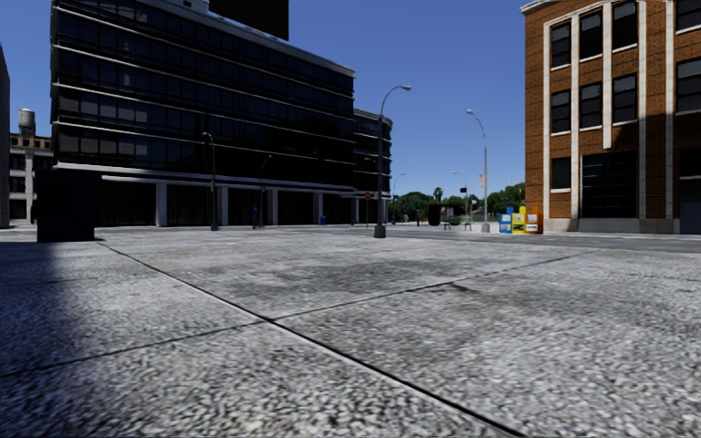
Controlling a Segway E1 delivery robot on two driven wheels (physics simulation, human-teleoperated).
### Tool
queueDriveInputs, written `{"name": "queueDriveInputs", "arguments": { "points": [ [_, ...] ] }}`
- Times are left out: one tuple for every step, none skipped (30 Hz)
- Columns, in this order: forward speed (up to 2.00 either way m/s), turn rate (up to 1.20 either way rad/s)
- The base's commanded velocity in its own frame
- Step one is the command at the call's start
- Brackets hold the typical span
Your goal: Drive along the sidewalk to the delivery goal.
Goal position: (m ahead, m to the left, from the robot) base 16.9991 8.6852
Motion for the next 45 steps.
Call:
{"name": "queueDriveInputs", "arguments": {
  "points": [
    [2.0, 0.0],
    [2.0, 0.0],
    [2.0, 0.0],
    [2.0, 0.01],
    [2.0, 0.08],
    [2.0, 0.11],
    [2.0, 0.11],
    [2.0, 0.12],
    [2.0, 0.13],
    [2.0, 0.14],
    [2.0, 0.14],
    [2.0, 0.18],
    [2.0, 0.24],
    [2.0, 0.35],
    [2.0, 0.35],
    [2.0, 0.4],
    [2.0, 0.41],
    [2.0, 0.41],
    [2.0, 0.41],
    [2.0, 0.41],
    [2.0, 0.41],
    [2.0, 0.41],
    [2.0, 0.41],
    [2.0, 0.41],
    [2.0, 0.41],
    [2.0, 0.41],
    [2.0, 0.41],
    [2.0, 0.41],
    [2.0, 0.41],
    [2.0, 0.41],
    [2.0, 0.41],
    [2.0, 0.41],
    [2.0, 0.41],
    [2.0, 0.41],
    [2.0, 0.41],
    [2.0, 0.41],
    [2.0, 0.4],
    [2.0, 0.2],
    [2.0, 0.0],
    [2.0, 0.0],
    [2.0, 0.0],
    [2.0, 0.0],
    [2.0, 0.0],
    [2.0, 0.0],
    [2.0, 0.0]
  ]
}}
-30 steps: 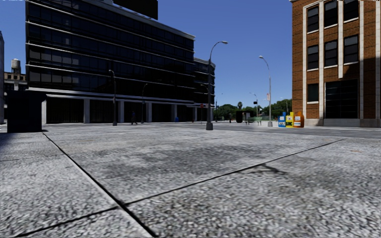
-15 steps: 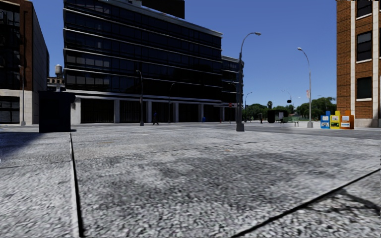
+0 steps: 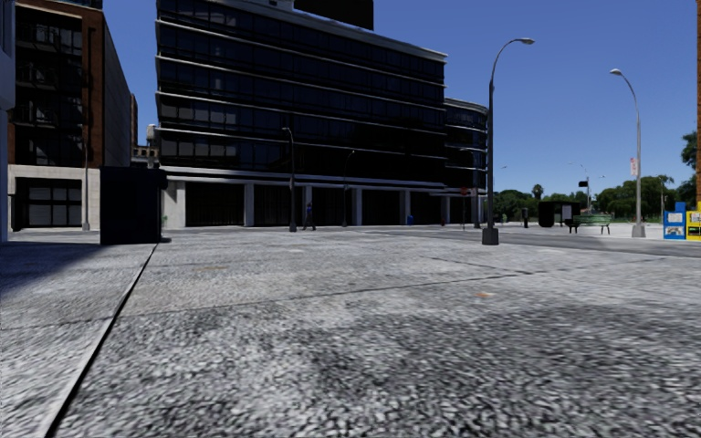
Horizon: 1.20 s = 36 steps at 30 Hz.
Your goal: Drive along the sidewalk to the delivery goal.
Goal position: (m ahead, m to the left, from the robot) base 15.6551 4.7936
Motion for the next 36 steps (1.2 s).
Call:
{"name": "queueDriveInputs", "arguments": {
  "points": [
    [2.0, 0.0],
    [2.0, 0.0],
    [2.0, 0.0],
    [2.0, 0.0],
    [2.0, 0.01],
    [2.0, 0.11],
    [2.0, 0.11],
    [2.0, 0.23],
    [2.0, 0.28],
    [2.0, 0.29],
    [2.0, 0.29],
    [2.0, 0.3],
    [2.0, 0.31],
    [2.0, 0.31],
    [2.0, 0.31],
    [2.0, 0.31],
    [2.0, 0.31],
    [2.0, 0.31],
    [2.0, 0.31],
    [2.0, 0.31],
    [2.0, 0.31],
    [2.0, 0.31],
    [2.0, 0.31],
    [2.0, 0.31],
    [2.0, 0.31],
    [2.0, 0.31],
    [2.0, 0.31],
    [2.0, 0.31],
    [2.0, 0.31],
    [2.0, 0.31],
    [2.0, 0.31],
    [2.0, 0.31],
    [2.0, 0.31],
    [2.0, 0.31],
    [2.0, 0.31],
    [2.0, 0.31]
  ]
}}
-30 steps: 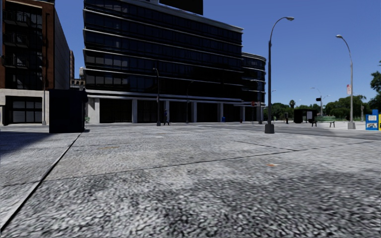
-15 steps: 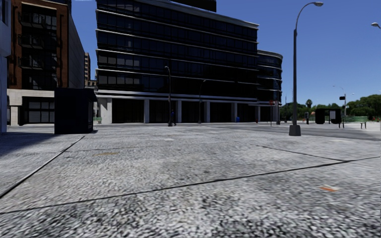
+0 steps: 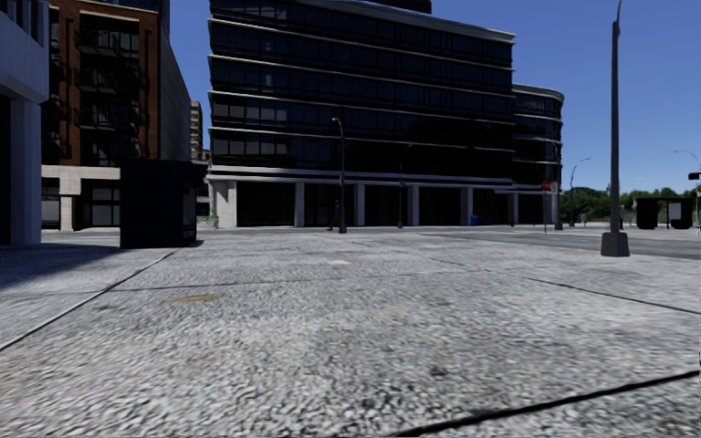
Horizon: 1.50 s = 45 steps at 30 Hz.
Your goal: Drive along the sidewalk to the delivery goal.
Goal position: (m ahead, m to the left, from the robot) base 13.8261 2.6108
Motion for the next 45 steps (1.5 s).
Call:
{"name": "queueDriveInputs", "arguments": {
  "points": [
    [2.0, 0.31],
    [2.0, 0.31],
    [2.0, 0.31],
    [2.0, 0.31],
    [2.0, 0.31],
    [2.0, 0.31],
    [2.0, 0.31],
    [2.0, 0.31],
    [2.0, 0.31],
    [2.0, 0.31],
    [2.0, 0.31],
    [2.0, 0.32],
    [2.0, 0.32],
    [2.0, 0.32],
    [2.0, 0.32],
    [2.0, 0.32],
    [2.0, 0.32],
    [2.0, 0.32],
    [2.0, 0.32],
    [2.0, 0.32],
    [2.0, 0.32],
    [2.0, 0.32],
    [2.0, 0.32],
    [2.0, 0.32],
    [2.0, 0.32],
    [2.0, 0.32],
    [2.0, 0.32],
    [2.0, 0.32],
    [2.0, 0.32],
    [2.0, 0.32],
    [2.0, 0.31],
    [2.0, 0.0],
    [2.0, 0.0],
    [2.0, 0.0],
    [2.0, 0.0],
    [2.0, 0.0],
    [2.0, 0.0],
    [2.0, 0.0],
    [2.0, 0.0],
    [2.0, 0.0],
    [2.0, 0.0],
    [2.0, 0.0],
    [2.0, 0.0],
    [2.0, 0.0],
    [2.0, 0.0]
  ]
}}
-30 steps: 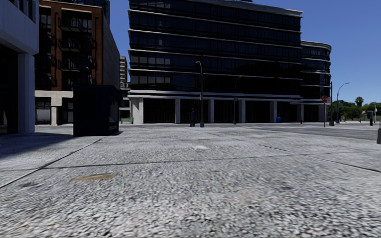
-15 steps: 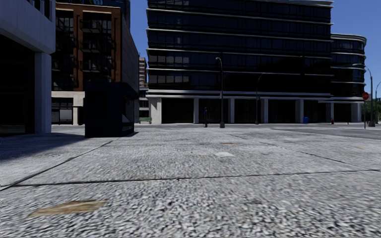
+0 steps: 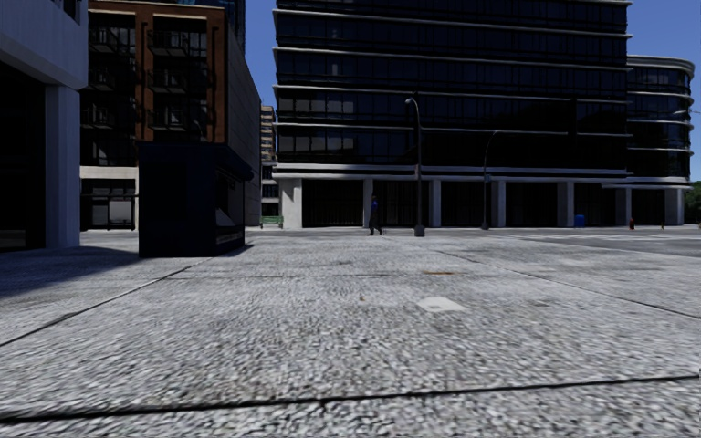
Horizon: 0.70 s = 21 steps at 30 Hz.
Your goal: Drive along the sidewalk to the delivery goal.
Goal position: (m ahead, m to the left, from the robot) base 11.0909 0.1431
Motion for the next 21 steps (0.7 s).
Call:
{"name": "queueDriveInputs", "arguments": {
  "points": [
    [2.0, 0.0],
    [2.0, 0.0],
    [2.0, 0.0],
    [2.0, 0.0],
    [2.0, 0.0],
    [2.0, 0.0],
    [2.0, 0.0],
    [2.0, 0.0],
    [2.0, 0.0],
    [2.0, 0.0],
    [2.0, 0.0],
    [2.0, 0.0],
    [2.0, 0.0],
    [2.0, 0.0],
    [2.0, 0.0],
    [2.0, 0.0],
    [2.0, 0.0],
    [2.0, 0.0],
    [2.0, 0.0],
    [2.0, 0.0],
    [2.0, 0.12]
  ]
}}
